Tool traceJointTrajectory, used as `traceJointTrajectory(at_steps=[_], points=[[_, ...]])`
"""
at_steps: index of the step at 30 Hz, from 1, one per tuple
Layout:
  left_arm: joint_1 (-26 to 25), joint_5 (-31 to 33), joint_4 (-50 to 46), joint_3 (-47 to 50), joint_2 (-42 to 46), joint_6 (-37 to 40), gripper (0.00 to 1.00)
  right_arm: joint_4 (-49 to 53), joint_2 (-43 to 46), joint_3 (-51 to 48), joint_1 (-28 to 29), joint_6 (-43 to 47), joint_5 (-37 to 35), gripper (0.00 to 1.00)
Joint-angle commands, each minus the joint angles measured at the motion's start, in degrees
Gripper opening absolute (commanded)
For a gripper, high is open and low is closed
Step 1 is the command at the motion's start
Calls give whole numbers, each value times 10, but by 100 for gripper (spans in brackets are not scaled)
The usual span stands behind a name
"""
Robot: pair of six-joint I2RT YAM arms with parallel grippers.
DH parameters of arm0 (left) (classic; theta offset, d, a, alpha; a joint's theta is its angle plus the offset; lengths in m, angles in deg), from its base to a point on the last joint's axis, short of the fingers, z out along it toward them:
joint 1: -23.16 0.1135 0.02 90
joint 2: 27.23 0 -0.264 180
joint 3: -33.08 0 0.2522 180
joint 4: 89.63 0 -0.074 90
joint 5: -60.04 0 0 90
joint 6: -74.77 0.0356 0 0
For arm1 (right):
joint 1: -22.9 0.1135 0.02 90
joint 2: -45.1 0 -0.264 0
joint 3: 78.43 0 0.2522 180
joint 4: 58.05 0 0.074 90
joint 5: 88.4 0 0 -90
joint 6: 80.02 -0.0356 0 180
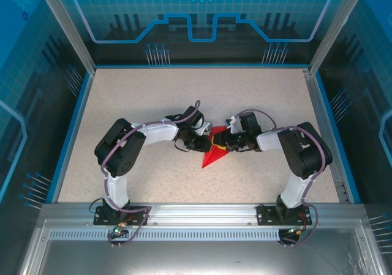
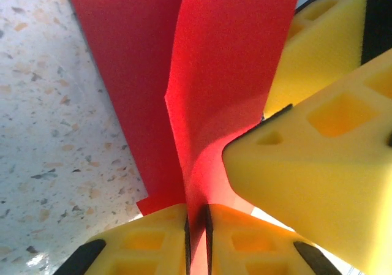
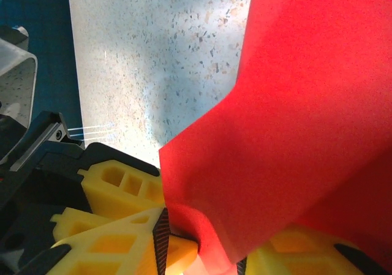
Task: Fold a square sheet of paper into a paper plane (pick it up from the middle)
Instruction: Turn over the paper at the center of the table.
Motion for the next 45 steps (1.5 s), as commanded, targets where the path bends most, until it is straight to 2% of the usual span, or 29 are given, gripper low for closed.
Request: traceJointTrajectory(at_steps=[1, 7, 11, 17, 22, 30, 34, 38, 45], points=[[7, -2, 3, 12, -8, 5, 17, -14, -17, 12, 11, -1, 13, 33], [12, -16, 14, 19, 4, -6, 23, -12, -29, 13, 17, 6, 5, 28], [14, -18, 10, 19, 15, -9, 27, -11, -31, 15, 21, 9, -1, 19], [20, 0, -16, 18, 54, -15, 41, -2, -19, 20, 21, 18, -3, 9], [35, 5, -22, 30, 100, -54, 47, 1, 8, 23, 21, 19, 3, 7], [70, -20, 55, 95, 197, -148, 55, 44, 80, 47, 18, 30, 19, 4], [85, -29, 98, 129, 250, -197, 64, 51, 105, 61, 17, 25, 27, 4], [97, -46, 193, 188, 300, -291, 72, 39, 127, 73, 13, 4, 37, 4], [94, -58, 315, 257, 345, -424, 77, 11, 151, 93, 8, -27, 45, 4]])
